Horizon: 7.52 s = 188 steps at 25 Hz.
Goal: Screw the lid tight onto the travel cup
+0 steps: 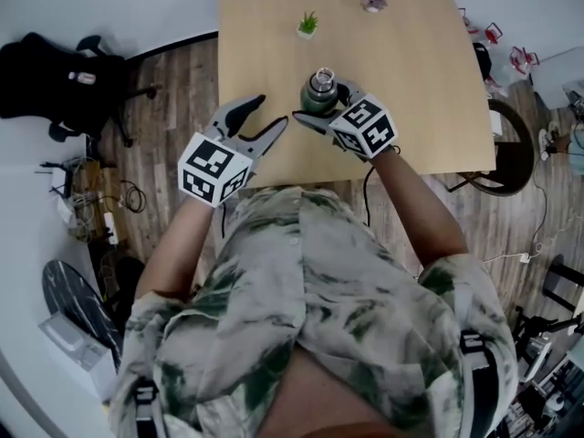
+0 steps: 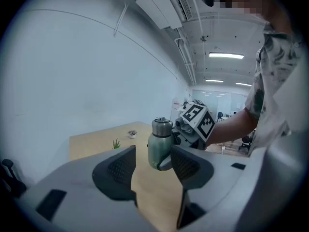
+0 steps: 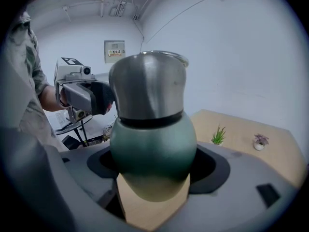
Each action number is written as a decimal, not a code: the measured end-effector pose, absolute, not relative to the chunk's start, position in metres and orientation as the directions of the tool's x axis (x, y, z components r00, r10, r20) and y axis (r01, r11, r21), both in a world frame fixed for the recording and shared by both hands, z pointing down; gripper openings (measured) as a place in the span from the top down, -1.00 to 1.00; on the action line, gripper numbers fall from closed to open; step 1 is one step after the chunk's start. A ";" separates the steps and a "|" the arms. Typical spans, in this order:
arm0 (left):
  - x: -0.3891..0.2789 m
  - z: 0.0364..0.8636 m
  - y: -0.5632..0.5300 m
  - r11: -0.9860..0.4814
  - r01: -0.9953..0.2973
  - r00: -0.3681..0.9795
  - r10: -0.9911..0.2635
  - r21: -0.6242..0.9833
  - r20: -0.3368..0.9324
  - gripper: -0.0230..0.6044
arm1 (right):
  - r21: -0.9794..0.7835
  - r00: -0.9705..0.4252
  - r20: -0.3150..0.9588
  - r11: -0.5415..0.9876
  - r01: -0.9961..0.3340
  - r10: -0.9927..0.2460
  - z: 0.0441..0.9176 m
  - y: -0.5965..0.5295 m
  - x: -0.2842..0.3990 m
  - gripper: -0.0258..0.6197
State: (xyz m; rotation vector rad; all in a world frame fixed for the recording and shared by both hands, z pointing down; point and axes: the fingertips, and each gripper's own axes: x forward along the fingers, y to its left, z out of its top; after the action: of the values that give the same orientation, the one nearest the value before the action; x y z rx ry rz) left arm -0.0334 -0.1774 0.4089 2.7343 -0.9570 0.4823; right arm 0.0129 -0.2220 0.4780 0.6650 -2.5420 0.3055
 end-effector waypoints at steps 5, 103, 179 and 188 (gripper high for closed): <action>-0.031 0.380 -0.175 -0.794 -0.603 0.770 -0.553 0.078 0.319 0.23 | -0.091 -0.767 0.501 0.856 -0.508 -0.402 0.442 -0.218 0.004 -0.32; 0.010 0.342 -0.192 -0.839 -0.544 0.823 -0.528 0.020 0.209 0.13 | -0.150 -0.809 0.479 0.877 -0.457 -0.340 0.428 -0.197 -0.030 -0.32; 0.008 0.349 -0.189 -0.830 -0.558 0.809 -0.545 -0.007 0.220 0.07 | -0.167 -0.825 0.476 0.890 -0.424 -0.304 0.435 -0.189 -0.037 -0.32; 0.011 0.350 -0.194 -0.771 -0.635 0.746 -0.625 -0.035 0.231 0.09 | -0.153 -0.815 0.484 0.886 -0.438 -0.319 0.435 -0.191 -0.036 -0.32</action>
State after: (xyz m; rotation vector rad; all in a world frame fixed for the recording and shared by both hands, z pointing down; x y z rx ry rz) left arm 0.0108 -0.1937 0.3503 2.8921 -1.0441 0.3566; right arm -0.0357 -0.1906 0.4350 0.5522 -2.5984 0.3574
